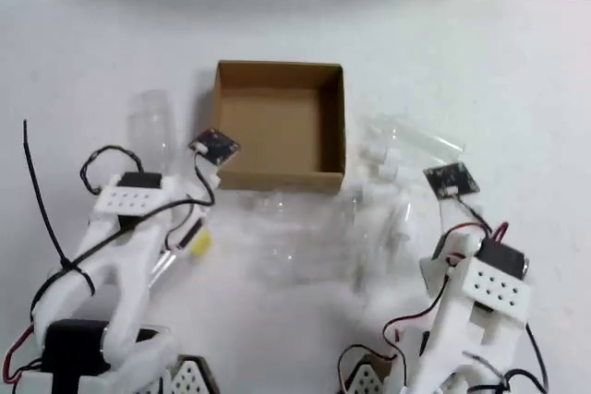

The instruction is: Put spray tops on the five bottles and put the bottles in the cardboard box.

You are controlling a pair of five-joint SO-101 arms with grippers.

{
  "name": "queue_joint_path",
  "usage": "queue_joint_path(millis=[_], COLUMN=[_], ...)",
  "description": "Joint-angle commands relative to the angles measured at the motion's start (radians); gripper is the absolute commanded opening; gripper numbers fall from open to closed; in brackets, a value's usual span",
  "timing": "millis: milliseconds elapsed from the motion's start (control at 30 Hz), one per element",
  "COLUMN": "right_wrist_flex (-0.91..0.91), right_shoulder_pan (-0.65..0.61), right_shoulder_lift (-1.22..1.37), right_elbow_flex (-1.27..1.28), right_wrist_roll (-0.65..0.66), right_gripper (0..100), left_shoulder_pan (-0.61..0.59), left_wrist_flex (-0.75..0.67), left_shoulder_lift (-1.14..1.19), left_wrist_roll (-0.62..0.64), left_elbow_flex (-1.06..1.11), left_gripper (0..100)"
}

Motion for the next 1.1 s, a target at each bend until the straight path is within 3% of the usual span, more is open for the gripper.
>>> queue_joint_path(millis=[0, 167, 333, 500, 667, 1067], right_wrist_flex=[0.019, 0.015, -0.038, -0.096, -0.11, -0.194], right_shoulder_pan=[-0.038, -0.156, -0.274, -0.321, -0.36, -0.317], right_shoulder_lift=[-0.008, -0.007, -0.007, 0.018, 0.219, 0.684], right_elbow_flex=[-0.123, -0.169, -0.173, -0.172, -0.259, -0.431], right_wrist_roll=[-0.086, -0.259, -0.479, -0.528, -0.554, -0.555], right_gripper=[2.1, 3.8, 19.8, 11.9, 19.6, 18.4], left_shoulder_pan=[-0.01, -0.01, -0.01, -0.012, -0.012, -0.012], left_wrist_flex=[-0.025, -0.026, -0.026, -0.026, -0.026, -0.026], left_shoulder_lift=[-0.018, -0.018, -0.018, -0.018, -0.018, -0.018], left_wrist_roll=[0.017, 0.017, 0.017, 0.017, 0.014, 0.009], left_elbow_flex=[-0.054, -0.054, -0.052, -0.049, -0.049, -0.051], left_gripper=[3, 3, 3, 3, 2, 2])
